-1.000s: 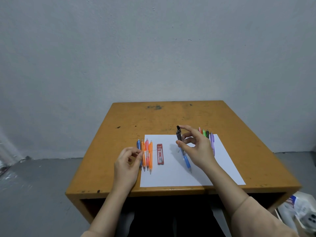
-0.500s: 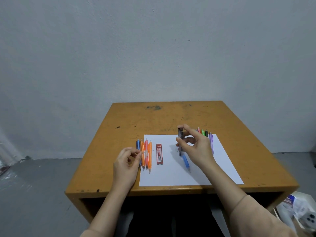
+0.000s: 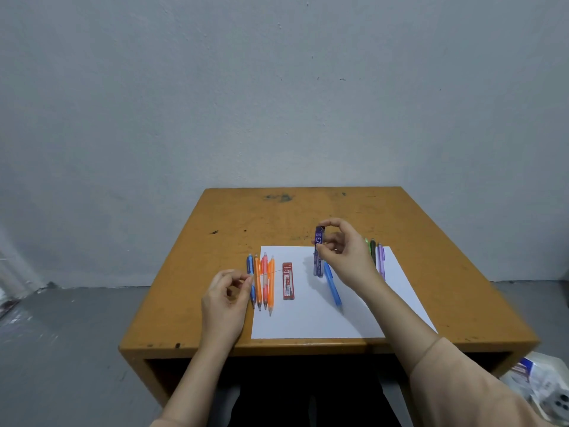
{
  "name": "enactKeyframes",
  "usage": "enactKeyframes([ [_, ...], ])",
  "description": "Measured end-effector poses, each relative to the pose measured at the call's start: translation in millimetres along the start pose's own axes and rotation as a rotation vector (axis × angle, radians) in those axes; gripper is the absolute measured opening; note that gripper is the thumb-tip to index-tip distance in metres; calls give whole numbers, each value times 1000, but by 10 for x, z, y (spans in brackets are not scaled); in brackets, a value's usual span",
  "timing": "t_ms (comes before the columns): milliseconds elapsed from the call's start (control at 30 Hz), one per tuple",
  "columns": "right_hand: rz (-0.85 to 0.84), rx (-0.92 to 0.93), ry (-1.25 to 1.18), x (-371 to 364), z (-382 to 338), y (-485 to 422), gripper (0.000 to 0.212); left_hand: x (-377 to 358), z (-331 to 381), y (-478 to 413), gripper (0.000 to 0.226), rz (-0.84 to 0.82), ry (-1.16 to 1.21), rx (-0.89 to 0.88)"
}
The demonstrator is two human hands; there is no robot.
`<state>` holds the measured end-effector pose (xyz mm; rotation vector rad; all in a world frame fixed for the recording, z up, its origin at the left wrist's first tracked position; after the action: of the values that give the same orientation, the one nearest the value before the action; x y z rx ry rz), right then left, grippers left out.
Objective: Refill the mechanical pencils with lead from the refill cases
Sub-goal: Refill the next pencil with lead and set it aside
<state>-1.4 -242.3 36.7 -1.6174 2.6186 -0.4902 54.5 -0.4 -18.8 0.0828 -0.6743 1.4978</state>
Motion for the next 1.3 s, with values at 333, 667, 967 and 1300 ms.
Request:
enactKeyframes([
  [333, -153, -152, 189, -304, 296, -75, 42, 18, 23, 30, 5, 13, 29, -4],
  [667, -241, -190, 470, -426, 563, -211, 40, 28, 29, 32, 7, 16, 31, 17],
  [967, -320, -288, 652, -495, 756, -295, 38, 21, 19, 29, 6, 12, 30, 22],
  [1300, -352, -314, 719, -542, 735, -282, 38, 17, 35, 32, 8, -2, 51, 20],
])
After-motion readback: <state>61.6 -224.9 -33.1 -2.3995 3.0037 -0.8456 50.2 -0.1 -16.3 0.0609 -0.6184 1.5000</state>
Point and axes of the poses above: each hand's wrist, its own y-axis away from the middle knuckle, its own x-axis out of the back of the hand, z = x × y, the point moved 9 cm from there along -y, towards the middle knuckle, and after that the axes turned 6 degrees about -y, right-handed, at the moved point
